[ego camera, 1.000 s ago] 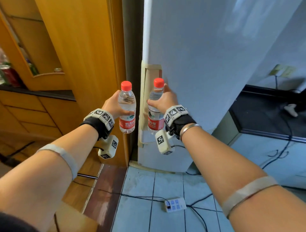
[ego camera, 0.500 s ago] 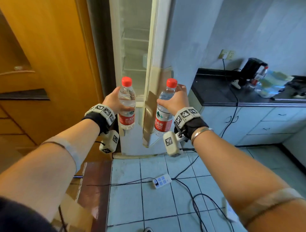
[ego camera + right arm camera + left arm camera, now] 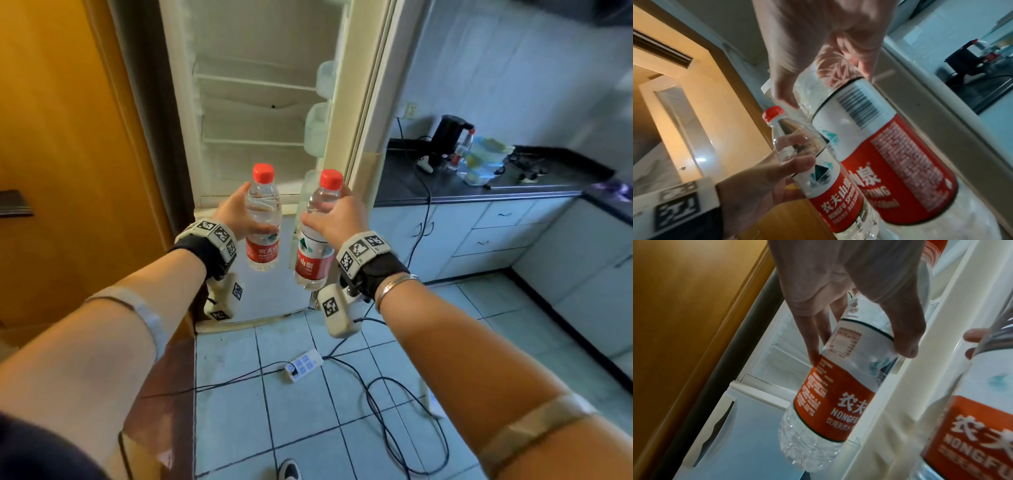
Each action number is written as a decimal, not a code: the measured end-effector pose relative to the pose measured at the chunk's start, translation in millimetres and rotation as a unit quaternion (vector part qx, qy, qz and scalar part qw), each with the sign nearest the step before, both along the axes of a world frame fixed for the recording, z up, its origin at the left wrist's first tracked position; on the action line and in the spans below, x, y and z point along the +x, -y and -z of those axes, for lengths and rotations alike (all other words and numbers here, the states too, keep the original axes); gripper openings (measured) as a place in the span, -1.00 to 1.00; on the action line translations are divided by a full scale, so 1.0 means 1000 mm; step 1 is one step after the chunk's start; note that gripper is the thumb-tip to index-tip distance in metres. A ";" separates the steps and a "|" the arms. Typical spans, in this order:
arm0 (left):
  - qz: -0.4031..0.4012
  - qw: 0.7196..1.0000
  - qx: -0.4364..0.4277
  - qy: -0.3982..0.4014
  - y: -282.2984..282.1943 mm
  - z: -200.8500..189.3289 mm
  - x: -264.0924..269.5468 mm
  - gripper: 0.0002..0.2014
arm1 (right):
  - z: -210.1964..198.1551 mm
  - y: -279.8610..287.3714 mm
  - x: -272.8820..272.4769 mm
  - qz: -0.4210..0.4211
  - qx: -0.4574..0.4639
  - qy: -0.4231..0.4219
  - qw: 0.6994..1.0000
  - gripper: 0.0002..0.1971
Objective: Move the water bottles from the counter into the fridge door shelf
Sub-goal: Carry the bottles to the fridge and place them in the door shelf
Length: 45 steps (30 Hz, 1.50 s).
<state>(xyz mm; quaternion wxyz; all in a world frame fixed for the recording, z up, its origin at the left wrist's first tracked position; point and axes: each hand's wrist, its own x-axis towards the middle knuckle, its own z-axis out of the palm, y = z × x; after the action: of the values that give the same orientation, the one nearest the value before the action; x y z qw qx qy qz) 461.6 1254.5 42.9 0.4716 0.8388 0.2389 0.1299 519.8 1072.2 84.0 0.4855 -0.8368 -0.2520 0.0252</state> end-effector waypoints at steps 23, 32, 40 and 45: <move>0.075 0.997 0.000 0.033 0.000 0.000 0.094 -0.07 | 0.001 0.025 0.083 0.173 0.013 0.026 0.984 -0.48; 0.117 0.992 -0.018 0.050 -0.025 -0.011 0.205 -0.16 | 0.018 -0.002 0.163 0.172 0.017 0.016 0.985 -0.50; 0.141 0.986 -0.048 0.077 -0.029 -0.021 0.281 -0.23 | 0.026 -0.021 0.230 0.179 0.013 -0.019 0.984 -0.48; 0.151 0.984 -0.071 0.055 -0.032 -0.016 0.320 -0.17 | 0.038 -0.035 0.264 0.205 0.027 -0.059 0.977 -0.51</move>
<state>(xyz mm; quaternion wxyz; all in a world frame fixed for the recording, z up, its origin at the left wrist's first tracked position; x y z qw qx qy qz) 781.8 1286.5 58.9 0.5566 0.8212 0.0917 0.0860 783.4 1106.8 45.5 0.5171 -0.8540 -0.0463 -0.0326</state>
